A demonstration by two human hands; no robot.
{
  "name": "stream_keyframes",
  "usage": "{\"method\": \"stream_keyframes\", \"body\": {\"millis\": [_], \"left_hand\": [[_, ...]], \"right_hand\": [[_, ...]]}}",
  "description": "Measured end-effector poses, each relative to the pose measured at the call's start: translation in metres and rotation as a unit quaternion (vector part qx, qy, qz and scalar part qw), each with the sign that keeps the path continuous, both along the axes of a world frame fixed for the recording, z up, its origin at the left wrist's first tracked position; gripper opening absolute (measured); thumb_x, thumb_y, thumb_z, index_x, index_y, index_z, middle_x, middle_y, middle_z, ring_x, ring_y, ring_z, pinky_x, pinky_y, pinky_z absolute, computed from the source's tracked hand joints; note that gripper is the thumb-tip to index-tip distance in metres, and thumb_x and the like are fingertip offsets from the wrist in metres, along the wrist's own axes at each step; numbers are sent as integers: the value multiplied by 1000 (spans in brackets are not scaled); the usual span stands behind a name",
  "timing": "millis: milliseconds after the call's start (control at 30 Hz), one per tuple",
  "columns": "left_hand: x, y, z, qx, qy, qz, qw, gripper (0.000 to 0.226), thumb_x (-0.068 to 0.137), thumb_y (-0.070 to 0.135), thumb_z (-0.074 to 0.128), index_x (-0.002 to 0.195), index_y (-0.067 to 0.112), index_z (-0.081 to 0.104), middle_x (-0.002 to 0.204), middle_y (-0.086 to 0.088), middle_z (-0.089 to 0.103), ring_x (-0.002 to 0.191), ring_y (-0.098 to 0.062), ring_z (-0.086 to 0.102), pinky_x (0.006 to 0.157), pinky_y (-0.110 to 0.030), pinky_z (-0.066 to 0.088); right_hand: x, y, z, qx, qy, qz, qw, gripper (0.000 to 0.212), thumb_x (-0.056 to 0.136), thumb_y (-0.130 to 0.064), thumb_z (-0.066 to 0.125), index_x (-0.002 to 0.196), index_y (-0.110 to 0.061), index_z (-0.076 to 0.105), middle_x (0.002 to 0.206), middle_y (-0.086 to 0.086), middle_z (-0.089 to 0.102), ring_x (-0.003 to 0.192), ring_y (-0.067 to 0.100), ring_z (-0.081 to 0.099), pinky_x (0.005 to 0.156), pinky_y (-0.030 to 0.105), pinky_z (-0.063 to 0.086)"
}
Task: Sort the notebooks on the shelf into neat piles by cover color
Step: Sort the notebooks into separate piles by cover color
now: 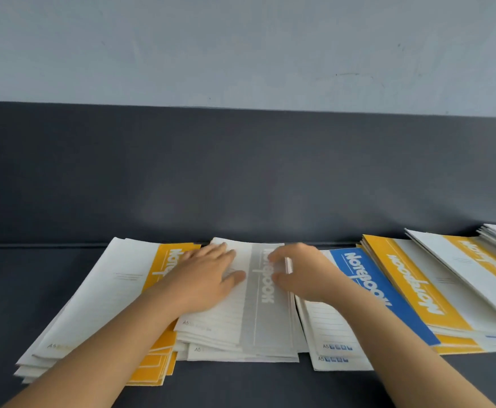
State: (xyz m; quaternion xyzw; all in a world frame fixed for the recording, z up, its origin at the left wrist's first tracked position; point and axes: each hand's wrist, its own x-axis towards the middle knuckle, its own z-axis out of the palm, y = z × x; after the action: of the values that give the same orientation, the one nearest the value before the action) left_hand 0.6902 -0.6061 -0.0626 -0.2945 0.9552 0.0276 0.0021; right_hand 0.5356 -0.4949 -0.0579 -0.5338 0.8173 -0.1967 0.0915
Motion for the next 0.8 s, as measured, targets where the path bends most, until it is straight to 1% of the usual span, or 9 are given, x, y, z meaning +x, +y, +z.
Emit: {"method": "stream_keyframes", "body": {"millis": [67, 167, 267, 367, 467, 567, 633, 700, 800], "left_hand": [[1, 7, 7, -16, -20, 10, 1000, 61, 101, 54, 21, 153, 23, 20, 162, 4, 14, 148, -12, 11, 117, -29, 9], [-6, 24, 23, -53, 1, 13, 999, 57, 101, 54, 22, 147, 24, 34, 154, 8, 32, 143, -12, 24, 115, -29, 15], [-29, 50, 36, -77, 37, 1, 996, 61, 98, 58, 21, 148, 24, 31, 154, 9, 32, 143, -11, 27, 114, -30, 20], [-67, 84, 42, -62, 75, -14, 995, 63, 97, 61, 25, 146, 23, 34, 152, 8, 37, 140, -13, 31, 112, -33, 26], [-116, 126, 44, -40, 107, -31, 993, 63, 96, 60, 31, 145, 20, 37, 148, 5, 43, 137, -17, 37, 109, -34, 32], [-170, 161, 40, 42, 131, -27, 990, 57, 94, 58, 43, 136, 19, 45, 136, 0, 54, 124, -22, 50, 100, -39, 43], [-202, 178, 34, 156, 164, -10, 974, 55, 92, 55, 50, 131, 18, 49, 126, -1, 59, 114, -22, 57, 94, -42, 48], [-226, 189, 27, 250, 191, 5, 949, 57, 89, 54, 56, 131, 17, 49, 127, -1, 59, 109, -20, 58, 93, -41, 50], [-247, 197, 21, 316, 241, 35, 917, 54, 89, 44, 63, 132, 19, 43, 123, 1, 55, 106, -17, 56, 94, -36, 48]], "right_hand": [[1, 2, 1, 24, 21, 19, 999, 32, 93, -14, 51, 124, -10, 59, 129, 4, 57, 116, 23, 53, 96, 30, 45], [-12, 17, 13, 7, 23, -6, 1000, 44, 94, -26, 53, 136, -19, 48, 142, 0, 46, 129, 20, 44, 104, 32, 38], [-41, 49, 25, 50, 74, -18, 996, 51, 92, -40, 53, 138, -19, 45, 140, 0, 48, 126, 20, 46, 101, 32, 40], [-84, 96, 33, 113, 98, -69, 986, 53, 90, -49, 52, 133, -18, 50, 123, 1, 57, 116, 21, 52, 88, 30, 44], [-137, 142, 33, 145, 131, -162, 967, 55, 93, -54, 43, 131, -16, 48, 131, 4, 55, 120, 25, 50, 93, 35, 42], [-176, 175, 26, 160, 153, -183, 958, 41, 101, -40, 24, 106, -10, 51, 98, 3, 58, 98, 27, 52, 81, 35, 40], [-187, 187, 18, 148, 138, -158, 967, 22, 101, -20, 21, 92, -11, 39, 83, 4, 48, 91, 28, 51, 85, 39, 44], [-186, 193, 14, 130, 108, -153, 974, 18, 99, -13, 21, 91, -10, 37, 92, 8, 50, 101, 31, 51, 102, 51, 36], [-182, 194, 12, 127, 89, -124, 980, 35, 102, -20, 16, 118, -11, 45, 121, 8, 54, 131, 33, 35, 111, 60, 16]]}}
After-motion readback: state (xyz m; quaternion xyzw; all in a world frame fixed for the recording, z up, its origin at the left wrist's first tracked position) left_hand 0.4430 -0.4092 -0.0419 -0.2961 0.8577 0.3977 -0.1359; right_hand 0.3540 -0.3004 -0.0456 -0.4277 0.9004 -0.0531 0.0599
